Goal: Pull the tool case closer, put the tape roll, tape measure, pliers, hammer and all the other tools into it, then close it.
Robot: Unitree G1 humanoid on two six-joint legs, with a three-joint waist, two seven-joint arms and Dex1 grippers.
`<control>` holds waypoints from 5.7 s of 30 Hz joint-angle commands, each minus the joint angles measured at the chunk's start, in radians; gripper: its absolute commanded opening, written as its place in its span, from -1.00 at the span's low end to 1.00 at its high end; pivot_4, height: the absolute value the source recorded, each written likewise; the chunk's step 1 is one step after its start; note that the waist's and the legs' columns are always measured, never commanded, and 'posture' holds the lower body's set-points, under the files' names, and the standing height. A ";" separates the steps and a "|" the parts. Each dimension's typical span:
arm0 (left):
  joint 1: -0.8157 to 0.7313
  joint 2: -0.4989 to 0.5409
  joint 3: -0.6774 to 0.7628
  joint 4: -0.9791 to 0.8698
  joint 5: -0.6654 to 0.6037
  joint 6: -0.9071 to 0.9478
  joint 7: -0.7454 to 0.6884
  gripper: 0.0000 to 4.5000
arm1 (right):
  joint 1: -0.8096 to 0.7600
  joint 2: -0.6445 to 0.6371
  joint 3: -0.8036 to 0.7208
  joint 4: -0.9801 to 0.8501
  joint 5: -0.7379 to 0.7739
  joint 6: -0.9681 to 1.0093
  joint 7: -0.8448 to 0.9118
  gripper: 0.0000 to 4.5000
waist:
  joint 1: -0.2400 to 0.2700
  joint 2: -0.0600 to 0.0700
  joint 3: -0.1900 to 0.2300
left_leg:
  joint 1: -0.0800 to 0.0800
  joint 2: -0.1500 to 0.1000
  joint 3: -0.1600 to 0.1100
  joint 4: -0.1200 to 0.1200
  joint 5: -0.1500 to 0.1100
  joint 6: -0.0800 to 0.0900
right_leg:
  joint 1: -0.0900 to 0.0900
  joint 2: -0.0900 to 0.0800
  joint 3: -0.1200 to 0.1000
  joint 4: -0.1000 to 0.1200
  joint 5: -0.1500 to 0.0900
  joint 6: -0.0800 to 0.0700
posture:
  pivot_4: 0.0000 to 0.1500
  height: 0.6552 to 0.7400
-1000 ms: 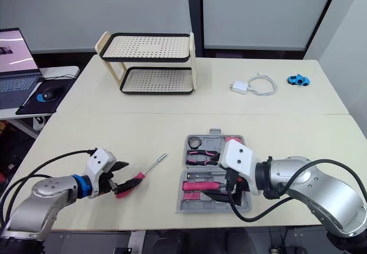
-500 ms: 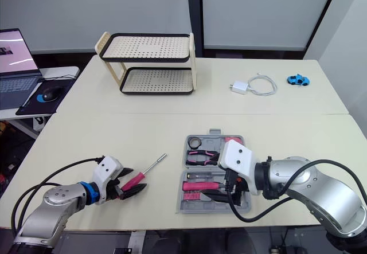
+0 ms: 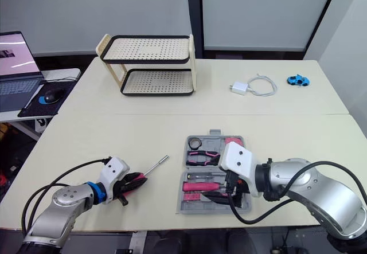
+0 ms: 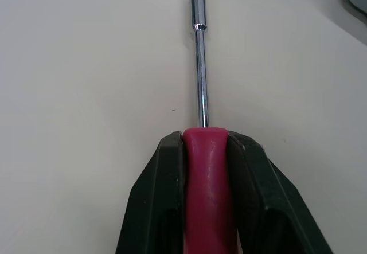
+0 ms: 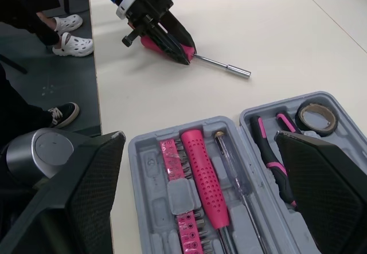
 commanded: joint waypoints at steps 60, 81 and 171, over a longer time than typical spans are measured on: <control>-0.359 -0.093 -0.789 -0.524 0.217 0.460 -0.029 -0.69 | 0.475 -0.342 -0.441 -0.051 -0.044 -0.201 0.325 1.00 | 0.025 0.001 0.001 | 0.005 0.002 0.005 0.000 0.000 0.001 | 0.008 0.002 0.003 -0.002 0.000 0.001 | 1.00 1.00; -0.373 -0.134 -0.791 -0.436 0.256 0.397 -0.045 -0.69 | 0.480 -0.336 -0.442 -0.061 -0.032 -0.191 0.306 1.00 | 0.025 0.001 0.001 | 0.005 0.001 0.005 0.000 0.000 0.001 | 0.008 0.002 0.003 -0.002 0.000 0.001 | 1.00 1.00; -0.360 -0.106 -0.281 0.193 0.153 -0.265 -0.132 -1.00 | 0.310 -0.069 -0.125 0.601 -0.513 -0.663 0.136 -0.86 | 0.022 0.002 0.000 | 0.012 0.001 0.008 -0.001 0.000 0.000 | 0.010 0.002 0.006 -0.002 0.000 0.001 | 1.00 1.00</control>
